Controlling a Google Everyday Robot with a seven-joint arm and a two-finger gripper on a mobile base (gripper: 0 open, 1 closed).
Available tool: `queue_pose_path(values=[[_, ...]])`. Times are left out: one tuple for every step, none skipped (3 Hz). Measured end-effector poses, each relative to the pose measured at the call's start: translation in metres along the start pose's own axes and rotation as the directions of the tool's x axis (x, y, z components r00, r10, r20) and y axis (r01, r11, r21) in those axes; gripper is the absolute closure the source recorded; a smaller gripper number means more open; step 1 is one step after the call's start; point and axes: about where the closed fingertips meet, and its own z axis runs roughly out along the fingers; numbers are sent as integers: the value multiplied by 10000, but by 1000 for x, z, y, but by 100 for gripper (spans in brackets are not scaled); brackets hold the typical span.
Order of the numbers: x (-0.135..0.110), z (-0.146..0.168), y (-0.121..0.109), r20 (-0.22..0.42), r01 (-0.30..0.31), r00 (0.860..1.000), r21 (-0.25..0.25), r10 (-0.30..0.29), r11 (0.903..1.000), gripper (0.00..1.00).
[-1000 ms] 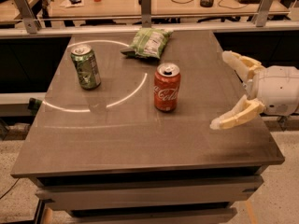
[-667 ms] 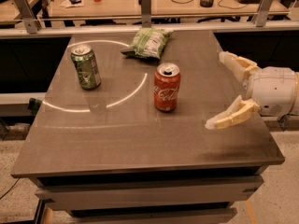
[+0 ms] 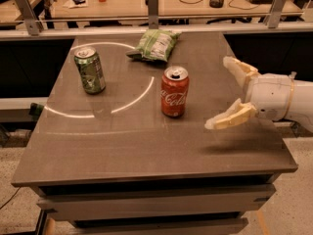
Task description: Knock coke can over
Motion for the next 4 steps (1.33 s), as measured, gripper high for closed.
queue_pose_path(values=[[11,15,-10,135,-168,9998,-415,174,9990,0],[18,36,-12,16,-534,9985,-1210,540,9912,0],[26,55,-7,-76,-991,9950,-1771,993,9792,0],[31,74,-1,-26,-1281,9914,-2281,1310,9652,0]])
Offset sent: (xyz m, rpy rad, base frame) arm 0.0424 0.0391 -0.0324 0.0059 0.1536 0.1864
